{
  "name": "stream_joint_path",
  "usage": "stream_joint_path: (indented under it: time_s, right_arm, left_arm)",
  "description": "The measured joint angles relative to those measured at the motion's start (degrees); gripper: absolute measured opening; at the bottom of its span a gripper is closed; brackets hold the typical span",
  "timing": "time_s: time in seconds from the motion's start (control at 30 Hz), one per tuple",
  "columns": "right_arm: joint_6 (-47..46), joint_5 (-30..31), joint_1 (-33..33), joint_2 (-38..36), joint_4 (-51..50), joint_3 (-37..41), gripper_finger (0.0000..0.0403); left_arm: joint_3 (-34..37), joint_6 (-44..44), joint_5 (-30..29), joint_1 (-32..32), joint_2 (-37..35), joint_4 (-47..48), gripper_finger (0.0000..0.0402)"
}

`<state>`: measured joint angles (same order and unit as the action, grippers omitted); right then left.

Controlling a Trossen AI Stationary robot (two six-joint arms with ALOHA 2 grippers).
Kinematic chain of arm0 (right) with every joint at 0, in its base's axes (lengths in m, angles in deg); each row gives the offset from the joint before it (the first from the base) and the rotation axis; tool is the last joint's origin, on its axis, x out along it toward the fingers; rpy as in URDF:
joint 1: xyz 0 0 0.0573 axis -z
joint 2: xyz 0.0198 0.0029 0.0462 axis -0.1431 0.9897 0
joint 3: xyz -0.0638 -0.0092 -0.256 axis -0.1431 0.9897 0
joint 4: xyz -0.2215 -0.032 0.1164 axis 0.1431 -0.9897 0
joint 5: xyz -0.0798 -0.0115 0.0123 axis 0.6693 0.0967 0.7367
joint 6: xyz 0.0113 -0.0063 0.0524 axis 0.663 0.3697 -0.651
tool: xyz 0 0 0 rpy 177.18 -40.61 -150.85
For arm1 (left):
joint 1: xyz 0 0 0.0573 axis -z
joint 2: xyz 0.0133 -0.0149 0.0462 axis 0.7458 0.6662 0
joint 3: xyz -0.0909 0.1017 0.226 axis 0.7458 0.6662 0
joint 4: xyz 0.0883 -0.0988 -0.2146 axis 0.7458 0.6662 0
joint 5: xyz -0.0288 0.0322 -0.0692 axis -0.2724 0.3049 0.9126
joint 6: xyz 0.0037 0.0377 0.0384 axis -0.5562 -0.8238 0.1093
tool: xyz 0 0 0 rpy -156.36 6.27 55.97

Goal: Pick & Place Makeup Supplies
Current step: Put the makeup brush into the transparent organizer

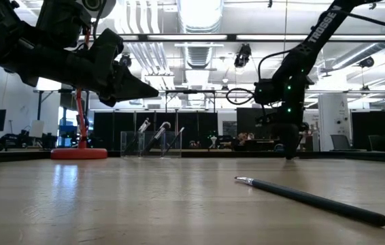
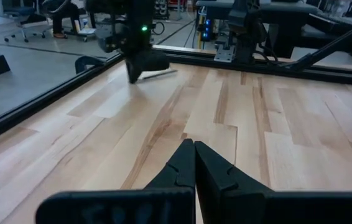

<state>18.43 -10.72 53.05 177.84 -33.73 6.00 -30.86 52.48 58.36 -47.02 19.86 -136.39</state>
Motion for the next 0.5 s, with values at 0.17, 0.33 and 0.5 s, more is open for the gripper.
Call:
stream_joint_path:
  time_s: [0.17, 0.33, 0.5]
  right_arm:
    - [-0.3, -5.6, -3.1, -5.7, -1.2, 2.2, 0.0010]
    - [-2.9, -5.8, -8.0, -14.4, 4.3, 7.9, 0.0009]
    - [-7.0, -8.4, -15.0, -23.8, 17.2, 15.6, 0.0009]
  left_arm:
    - [0.0, 2.1, 0.8, 0.0, 0.0, 0.0, 0.0000]
    - [0.0, 1.8, 3.4, 0.0, 0.0, -0.1, 0.0000]
    - [-0.4, 1.4, 3.4, 0.0, 0.0, 0.0, 0.0000]
